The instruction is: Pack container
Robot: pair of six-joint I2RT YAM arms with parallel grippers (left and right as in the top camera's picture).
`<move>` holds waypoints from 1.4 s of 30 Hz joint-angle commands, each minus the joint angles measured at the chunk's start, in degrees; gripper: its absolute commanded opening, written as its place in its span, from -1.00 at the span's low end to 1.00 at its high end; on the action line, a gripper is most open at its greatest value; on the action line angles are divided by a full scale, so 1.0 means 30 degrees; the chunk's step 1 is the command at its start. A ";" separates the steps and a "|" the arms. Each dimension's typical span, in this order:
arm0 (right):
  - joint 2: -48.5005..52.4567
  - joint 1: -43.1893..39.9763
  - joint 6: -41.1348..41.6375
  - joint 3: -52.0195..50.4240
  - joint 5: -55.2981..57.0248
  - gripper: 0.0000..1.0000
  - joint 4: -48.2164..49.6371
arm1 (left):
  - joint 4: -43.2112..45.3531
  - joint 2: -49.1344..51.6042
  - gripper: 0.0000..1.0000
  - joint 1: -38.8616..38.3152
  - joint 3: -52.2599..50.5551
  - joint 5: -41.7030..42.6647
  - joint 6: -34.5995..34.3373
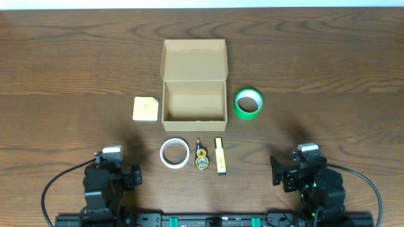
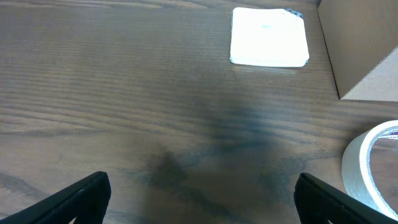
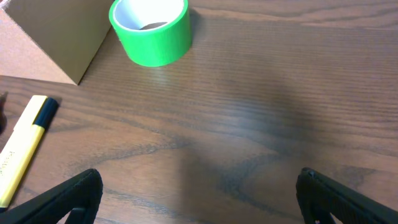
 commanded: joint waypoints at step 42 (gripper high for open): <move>0.0219 -0.0248 0.1311 0.0364 -0.0124 0.98 0.0226 | -0.0168 -0.0124 0.90 -0.0087 -0.0372 -0.0131 0.0117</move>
